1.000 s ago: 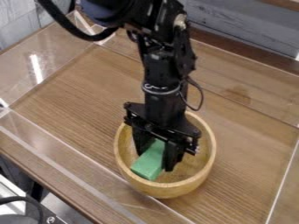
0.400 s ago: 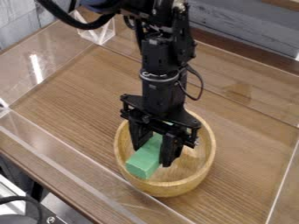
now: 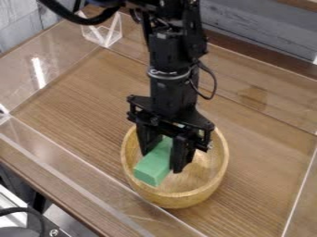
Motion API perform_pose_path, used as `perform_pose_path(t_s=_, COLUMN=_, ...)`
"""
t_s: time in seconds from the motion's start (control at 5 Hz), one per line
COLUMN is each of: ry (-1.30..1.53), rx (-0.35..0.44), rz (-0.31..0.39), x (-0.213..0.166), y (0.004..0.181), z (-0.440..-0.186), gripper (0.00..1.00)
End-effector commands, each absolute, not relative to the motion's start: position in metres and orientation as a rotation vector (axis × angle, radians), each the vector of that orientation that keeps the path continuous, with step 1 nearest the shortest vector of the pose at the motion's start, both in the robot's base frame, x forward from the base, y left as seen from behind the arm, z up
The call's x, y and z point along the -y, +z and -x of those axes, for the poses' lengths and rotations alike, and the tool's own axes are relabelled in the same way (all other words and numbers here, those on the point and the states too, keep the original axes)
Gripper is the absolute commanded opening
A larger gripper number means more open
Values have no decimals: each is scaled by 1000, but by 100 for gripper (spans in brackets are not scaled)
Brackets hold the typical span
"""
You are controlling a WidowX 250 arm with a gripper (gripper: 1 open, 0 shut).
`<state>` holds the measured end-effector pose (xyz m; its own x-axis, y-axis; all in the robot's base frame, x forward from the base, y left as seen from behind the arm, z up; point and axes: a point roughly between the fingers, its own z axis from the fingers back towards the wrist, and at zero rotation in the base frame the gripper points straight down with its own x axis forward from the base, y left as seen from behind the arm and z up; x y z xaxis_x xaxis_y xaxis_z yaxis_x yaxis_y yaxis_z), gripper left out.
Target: Remove the green block from inside the brown bowl and put it on the table
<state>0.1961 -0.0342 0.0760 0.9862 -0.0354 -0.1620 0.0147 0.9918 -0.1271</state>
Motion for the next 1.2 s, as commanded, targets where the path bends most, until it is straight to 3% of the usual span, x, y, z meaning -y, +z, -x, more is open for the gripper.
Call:
perform_pose_path(t_s=0.0, ry=-15, rx=-96, rz=141, x=32, y=93, z=-206, gripper=0)
perform_pose_path(t_s=0.6, ry=-8, rx=-70, rz=157, x=11, y=110, z=-204, gripper=0)
perform_pose_path(t_s=1.0, ry=-10, rx=-17, rz=142, x=-35, y=129, z=-201, gripper=0)
